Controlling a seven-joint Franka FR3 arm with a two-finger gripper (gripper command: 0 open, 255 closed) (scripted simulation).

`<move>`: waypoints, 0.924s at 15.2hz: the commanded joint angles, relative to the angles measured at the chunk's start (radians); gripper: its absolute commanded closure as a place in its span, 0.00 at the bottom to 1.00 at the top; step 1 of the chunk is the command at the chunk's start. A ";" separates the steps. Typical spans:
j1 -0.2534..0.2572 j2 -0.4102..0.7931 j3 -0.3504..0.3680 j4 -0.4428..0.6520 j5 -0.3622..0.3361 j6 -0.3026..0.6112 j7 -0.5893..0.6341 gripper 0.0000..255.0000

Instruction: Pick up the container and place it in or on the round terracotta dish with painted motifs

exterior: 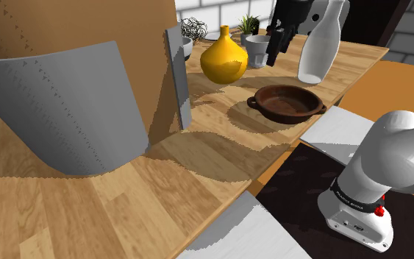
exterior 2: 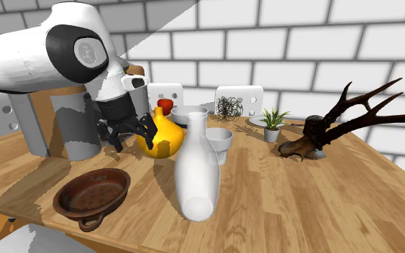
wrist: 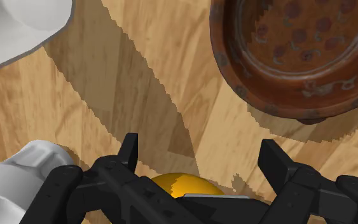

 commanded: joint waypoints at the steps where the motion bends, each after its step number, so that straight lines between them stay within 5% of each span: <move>1: 0.000 0.000 0.000 0.000 0.000 0.000 0.000 0.00; 14: -0.076 0.473 -0.139 0.378 -0.075 0.026 -0.157 0.00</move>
